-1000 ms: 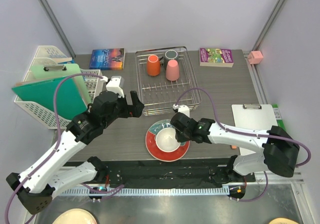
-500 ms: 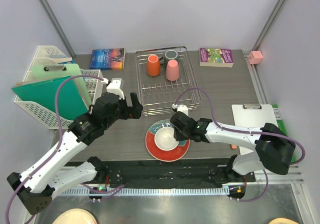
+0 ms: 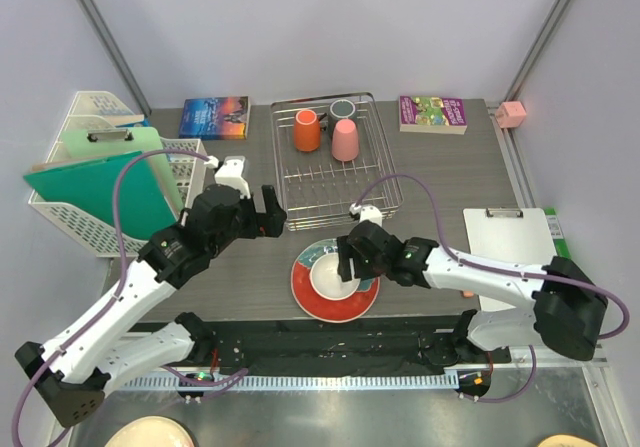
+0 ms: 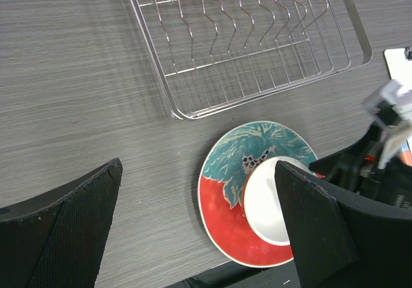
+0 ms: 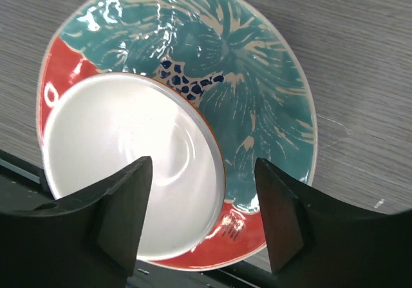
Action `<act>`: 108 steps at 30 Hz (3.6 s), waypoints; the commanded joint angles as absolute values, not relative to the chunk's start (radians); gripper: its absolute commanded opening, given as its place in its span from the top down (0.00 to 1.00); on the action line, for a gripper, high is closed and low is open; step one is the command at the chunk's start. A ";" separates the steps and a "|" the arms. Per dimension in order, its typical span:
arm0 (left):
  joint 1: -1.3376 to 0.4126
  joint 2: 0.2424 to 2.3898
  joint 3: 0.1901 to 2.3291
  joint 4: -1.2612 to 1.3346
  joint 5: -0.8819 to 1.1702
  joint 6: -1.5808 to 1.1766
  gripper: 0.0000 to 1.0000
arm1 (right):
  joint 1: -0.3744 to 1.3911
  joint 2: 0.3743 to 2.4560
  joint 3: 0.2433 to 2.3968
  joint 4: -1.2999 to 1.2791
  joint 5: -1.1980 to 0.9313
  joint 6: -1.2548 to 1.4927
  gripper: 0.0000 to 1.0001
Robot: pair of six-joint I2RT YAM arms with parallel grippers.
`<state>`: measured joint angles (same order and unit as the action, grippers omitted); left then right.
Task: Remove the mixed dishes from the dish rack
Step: Place the bowl at the center of the board, then pick up the cup from the dish rack.
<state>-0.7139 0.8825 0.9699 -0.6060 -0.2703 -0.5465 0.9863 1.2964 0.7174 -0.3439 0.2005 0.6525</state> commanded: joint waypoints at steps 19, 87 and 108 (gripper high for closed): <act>-0.640 1.395 1.447 -0.535 -0.370 -0.488 0.00 | 0.989 1.229 1.166 -0.579 1.130 0.311 0.00; -0.426 2.344 2.091 -0.210 -0.196 -0.393 0.77 | 0.946 1.003 0.838 -0.135 0.581 0.328 0.00; -0.420 1.806 1.849 -0.175 -0.126 -0.446 1.00 | 0.942 0.916 0.887 -0.158 0.692 0.330 0.00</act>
